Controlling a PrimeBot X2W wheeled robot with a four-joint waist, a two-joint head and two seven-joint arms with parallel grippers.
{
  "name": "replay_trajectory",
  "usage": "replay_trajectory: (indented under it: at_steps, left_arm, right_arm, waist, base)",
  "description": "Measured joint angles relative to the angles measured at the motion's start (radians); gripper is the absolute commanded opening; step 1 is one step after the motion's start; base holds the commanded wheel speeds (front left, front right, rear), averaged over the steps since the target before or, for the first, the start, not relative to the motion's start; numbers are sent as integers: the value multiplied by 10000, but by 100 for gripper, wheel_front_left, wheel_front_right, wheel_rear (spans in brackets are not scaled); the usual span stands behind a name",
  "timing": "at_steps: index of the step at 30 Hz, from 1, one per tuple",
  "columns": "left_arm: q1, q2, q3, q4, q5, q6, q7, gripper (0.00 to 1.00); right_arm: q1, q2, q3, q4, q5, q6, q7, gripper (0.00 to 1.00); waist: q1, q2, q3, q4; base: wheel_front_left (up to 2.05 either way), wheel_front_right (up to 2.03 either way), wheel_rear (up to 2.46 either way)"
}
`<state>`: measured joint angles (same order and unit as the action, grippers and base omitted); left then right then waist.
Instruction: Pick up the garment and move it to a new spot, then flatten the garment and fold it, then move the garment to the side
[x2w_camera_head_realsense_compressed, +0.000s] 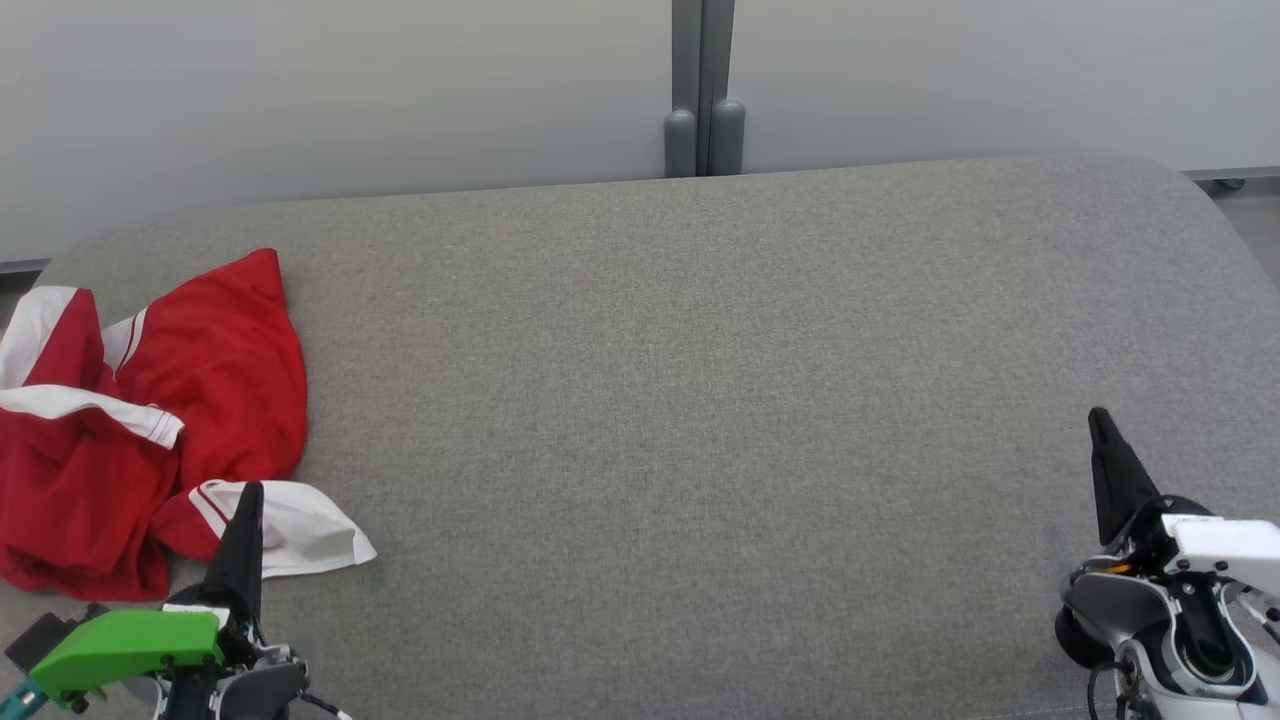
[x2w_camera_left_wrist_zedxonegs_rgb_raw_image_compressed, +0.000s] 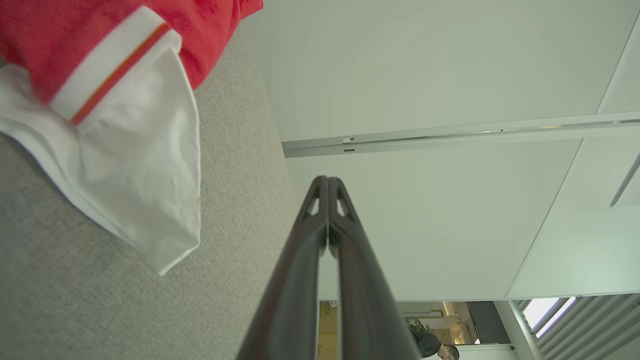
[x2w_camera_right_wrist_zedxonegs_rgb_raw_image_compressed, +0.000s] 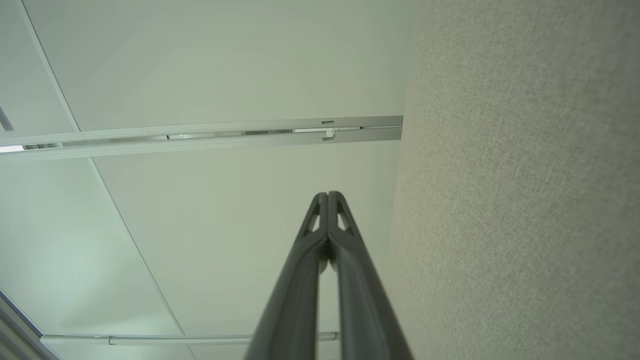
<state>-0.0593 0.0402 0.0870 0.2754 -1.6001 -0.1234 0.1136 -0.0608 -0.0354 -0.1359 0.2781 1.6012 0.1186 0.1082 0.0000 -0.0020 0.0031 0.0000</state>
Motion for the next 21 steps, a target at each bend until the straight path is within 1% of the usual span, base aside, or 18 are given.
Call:
replay_trajectory:
  at_steps: [4,10,15,21]
  left_arm:
    - [275,-105,-6,332,2,6,-2,100]
    - [340,-163,-90,337,17,6,-81,100]
    - [340,-159,-226,316,171,6,-247,100]
    - [340,-92,-370,299,725,6,-545,100]
  right_arm:
    - [320,134,31,305,-2,-52,-8,100]
    - [380,125,79,314,-142,-52,-117,100]
    - [381,-13,211,291,-644,-52,-387,100]
    - [383,-224,466,249,-1452,-52,-564,100]
  waist:
    - [0,0,0,-1]
    - [0,0,2,-3]
    - [0,1,6,-3]
    - [1,1,13,2]
  base:
    - [0,0,0]
    - [0,0,0]
    - [0,0,0]
    - [0,0,0]
